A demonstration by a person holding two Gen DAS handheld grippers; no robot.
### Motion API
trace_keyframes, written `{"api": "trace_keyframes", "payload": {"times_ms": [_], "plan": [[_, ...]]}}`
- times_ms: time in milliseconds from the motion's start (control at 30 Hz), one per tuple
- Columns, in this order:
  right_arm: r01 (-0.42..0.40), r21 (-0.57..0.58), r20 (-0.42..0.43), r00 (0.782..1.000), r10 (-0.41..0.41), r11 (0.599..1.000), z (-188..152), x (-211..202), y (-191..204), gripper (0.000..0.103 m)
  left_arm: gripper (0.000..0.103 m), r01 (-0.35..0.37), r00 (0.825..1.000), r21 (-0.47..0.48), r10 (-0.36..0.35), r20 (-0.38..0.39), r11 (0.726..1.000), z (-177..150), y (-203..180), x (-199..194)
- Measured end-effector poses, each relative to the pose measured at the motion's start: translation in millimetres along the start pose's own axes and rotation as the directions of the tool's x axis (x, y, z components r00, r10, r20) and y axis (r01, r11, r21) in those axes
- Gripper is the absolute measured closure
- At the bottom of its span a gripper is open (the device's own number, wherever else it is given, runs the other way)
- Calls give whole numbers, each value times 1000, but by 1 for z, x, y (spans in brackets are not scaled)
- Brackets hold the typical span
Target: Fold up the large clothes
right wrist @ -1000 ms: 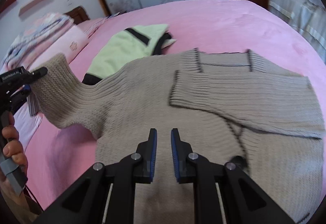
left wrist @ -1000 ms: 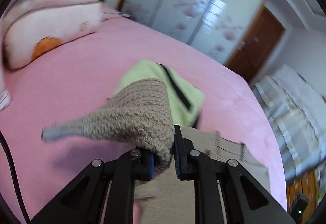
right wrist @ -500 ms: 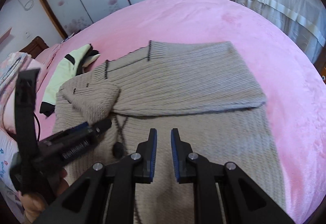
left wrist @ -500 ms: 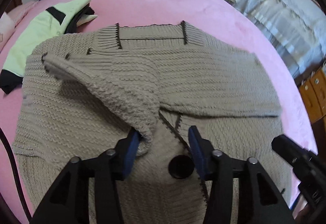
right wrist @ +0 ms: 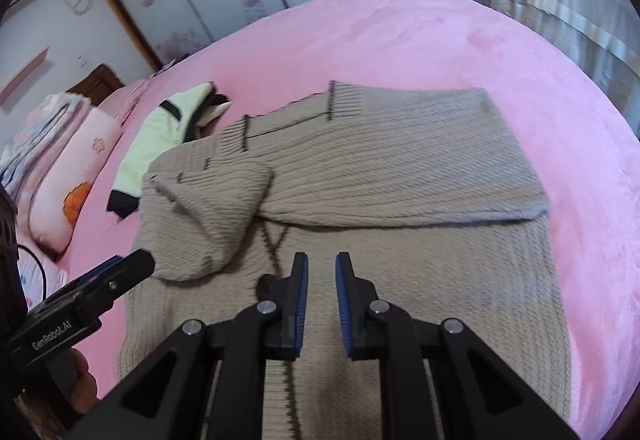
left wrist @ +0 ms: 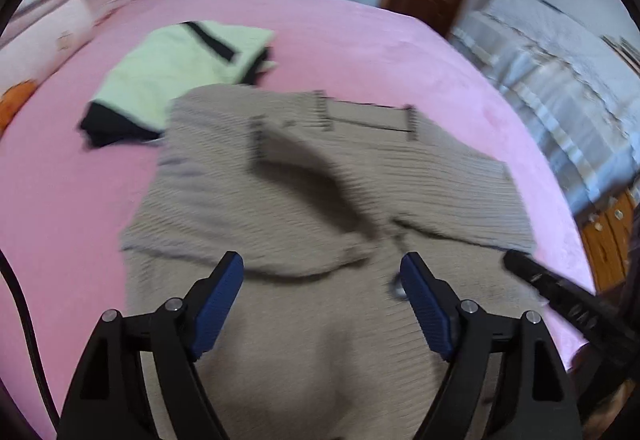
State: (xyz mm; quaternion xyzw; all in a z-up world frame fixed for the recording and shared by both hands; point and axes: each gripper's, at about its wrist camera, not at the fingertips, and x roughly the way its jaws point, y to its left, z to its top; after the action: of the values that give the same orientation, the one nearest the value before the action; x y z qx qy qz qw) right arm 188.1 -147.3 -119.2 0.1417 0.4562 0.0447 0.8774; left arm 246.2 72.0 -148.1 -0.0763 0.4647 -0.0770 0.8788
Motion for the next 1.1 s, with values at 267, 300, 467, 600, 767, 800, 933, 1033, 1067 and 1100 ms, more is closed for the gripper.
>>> {"api": "trace_keyframes", "payload": {"times_ms": [267,300,467,600,767,800,933,1033,1067,1100], "plan": [[-48,-242,5,999,51,969,31,27,93,42,23,-123,989,-159,108,-100,980,-32,88,18],[-39,-287,14,999,45,957,34,34,107,42,23,-122,989,-164,107,-99,979,-34,92,18],[23,-436,-21,999,-36,900,48,86,154,42,23,-101,990,-172,82,-117,980,-41,102,31],[110,-507,-94,979,-181,855,50,137,165,44,23,-72,991,-182,49,-127,981,-41,94,45],[134,-469,-90,976,-198,873,68,132,158,89,23,-78,989,-166,55,-134,983,-45,90,53],[123,-456,-33,987,-155,881,80,114,159,89,23,-80,989,-167,58,-133,983,-46,90,54],[-8,-342,128,990,55,940,116,50,141,89,23,-83,990,-176,61,-127,981,-47,89,57],[13,-248,185,982,34,969,125,40,101,88,23,-92,990,-171,70,-126,981,-49,86,57],[43,-221,167,986,-5,974,122,47,86,87,23,-95,989,-166,74,-126,982,-50,85,57],[83,-195,134,989,-57,977,116,58,68,86,23,-95,989,-164,75,-126,982,-50,85,56]]}}
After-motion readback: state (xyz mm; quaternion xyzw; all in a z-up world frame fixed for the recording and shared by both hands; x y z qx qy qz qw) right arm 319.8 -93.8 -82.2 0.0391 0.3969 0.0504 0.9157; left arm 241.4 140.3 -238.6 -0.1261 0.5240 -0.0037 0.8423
